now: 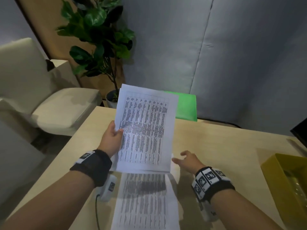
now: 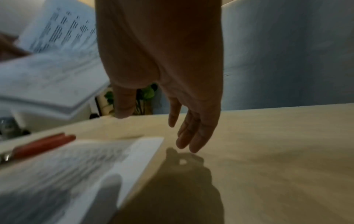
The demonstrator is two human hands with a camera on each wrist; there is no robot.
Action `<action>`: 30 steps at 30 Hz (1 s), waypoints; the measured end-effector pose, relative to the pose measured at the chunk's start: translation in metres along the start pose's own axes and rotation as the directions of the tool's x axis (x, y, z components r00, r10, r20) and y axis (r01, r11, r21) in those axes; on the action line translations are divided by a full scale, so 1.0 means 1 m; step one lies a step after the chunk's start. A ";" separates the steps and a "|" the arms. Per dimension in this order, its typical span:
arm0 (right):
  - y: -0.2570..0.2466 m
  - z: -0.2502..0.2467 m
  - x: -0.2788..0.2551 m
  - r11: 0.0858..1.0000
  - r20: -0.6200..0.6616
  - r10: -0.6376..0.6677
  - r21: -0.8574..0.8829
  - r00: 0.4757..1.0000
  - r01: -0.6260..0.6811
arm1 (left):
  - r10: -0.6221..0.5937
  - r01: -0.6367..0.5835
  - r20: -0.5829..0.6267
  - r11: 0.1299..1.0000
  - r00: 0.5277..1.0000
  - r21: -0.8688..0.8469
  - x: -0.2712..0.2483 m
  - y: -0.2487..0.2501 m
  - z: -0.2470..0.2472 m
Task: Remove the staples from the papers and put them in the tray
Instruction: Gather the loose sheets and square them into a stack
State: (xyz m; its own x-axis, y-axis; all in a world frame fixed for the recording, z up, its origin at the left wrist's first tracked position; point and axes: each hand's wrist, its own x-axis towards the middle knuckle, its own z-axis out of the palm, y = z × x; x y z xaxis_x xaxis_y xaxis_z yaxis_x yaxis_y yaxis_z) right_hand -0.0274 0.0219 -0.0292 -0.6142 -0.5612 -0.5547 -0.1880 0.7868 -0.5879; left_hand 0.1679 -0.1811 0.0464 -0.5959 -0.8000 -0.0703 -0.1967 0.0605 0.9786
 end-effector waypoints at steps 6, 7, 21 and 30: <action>0.003 0.044 0.012 0.936 0.001 0.020 -0.353 1.000 -0.018 | -0.019 0.019 -0.071 1.000 0.997 -0.005 0.012 -0.016 -0.031; 0.001 0.047 0.015 0.923 -0.005 0.021 -0.384 1.000 -0.021 | -0.020 0.020 -0.072 1.000 0.997 -0.001 0.013 -0.018 -0.034; -0.008 0.056 0.017 0.979 -0.044 -0.019 -0.206 0.999 0.010 | -0.047 0.047 0.011 0.999 0.999 0.003 0.028 -0.030 -0.028; -0.025 -0.018 -0.016 0.928 -0.391 -0.077 0.308 0.917 0.209 | -0.041 0.040 0.033 0.999 0.999 0.020 0.024 -0.023 -0.016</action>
State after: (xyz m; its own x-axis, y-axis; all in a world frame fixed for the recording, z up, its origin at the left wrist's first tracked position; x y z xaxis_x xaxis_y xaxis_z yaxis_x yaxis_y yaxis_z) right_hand -0.0266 0.0151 0.0046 -0.8488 -0.4744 -0.2333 -0.0669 0.5341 -0.8428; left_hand 0.1703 -0.2110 0.0256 -0.6130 -0.7814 -0.1169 -0.2363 0.0400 0.9709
